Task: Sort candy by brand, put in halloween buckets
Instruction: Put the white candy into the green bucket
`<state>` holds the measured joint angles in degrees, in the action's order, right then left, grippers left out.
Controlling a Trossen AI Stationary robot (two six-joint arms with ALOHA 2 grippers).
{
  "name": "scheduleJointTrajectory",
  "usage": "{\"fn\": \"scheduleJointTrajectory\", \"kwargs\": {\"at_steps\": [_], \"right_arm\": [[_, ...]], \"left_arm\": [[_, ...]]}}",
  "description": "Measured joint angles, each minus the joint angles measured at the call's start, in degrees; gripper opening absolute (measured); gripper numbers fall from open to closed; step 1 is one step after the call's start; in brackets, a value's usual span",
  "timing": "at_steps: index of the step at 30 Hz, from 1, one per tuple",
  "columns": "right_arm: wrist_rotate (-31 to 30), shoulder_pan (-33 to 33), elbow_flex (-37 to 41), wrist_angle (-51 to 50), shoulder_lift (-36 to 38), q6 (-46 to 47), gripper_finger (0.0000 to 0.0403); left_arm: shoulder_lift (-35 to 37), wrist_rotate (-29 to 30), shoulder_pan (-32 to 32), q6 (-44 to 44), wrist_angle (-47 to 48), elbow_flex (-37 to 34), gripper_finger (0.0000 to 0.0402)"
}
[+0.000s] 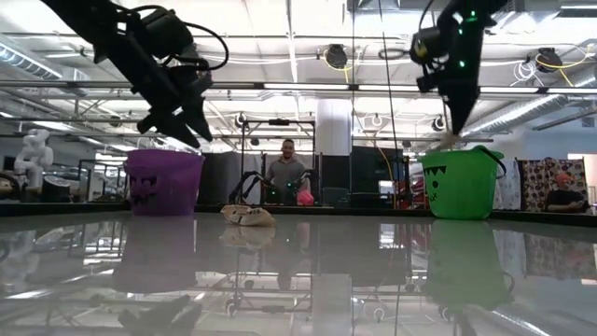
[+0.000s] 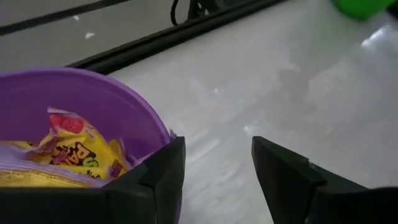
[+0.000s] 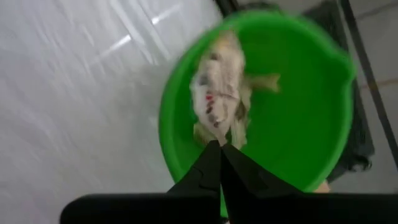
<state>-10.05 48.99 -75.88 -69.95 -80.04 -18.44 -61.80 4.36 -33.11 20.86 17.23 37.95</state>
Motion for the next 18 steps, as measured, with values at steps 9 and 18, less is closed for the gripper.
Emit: {"fn": "scheduleJointTrajectory", "kwargs": {"at_steps": [9, 18], "right_arm": [[-2.5, 3.2, 6.6, 0.6, 0.0, 2.1, 0.0000], [-6.9, 4.7, 7.2, 2.1, 0.0, 8.8, 0.0000]], "left_arm": [[0.0, -3.6, -2.2, 4.8, -0.6, 0.0, 0.0191], [0.0, -7.3, -2.1, 8.6, -0.4, 0.0, 0.0191]]}}
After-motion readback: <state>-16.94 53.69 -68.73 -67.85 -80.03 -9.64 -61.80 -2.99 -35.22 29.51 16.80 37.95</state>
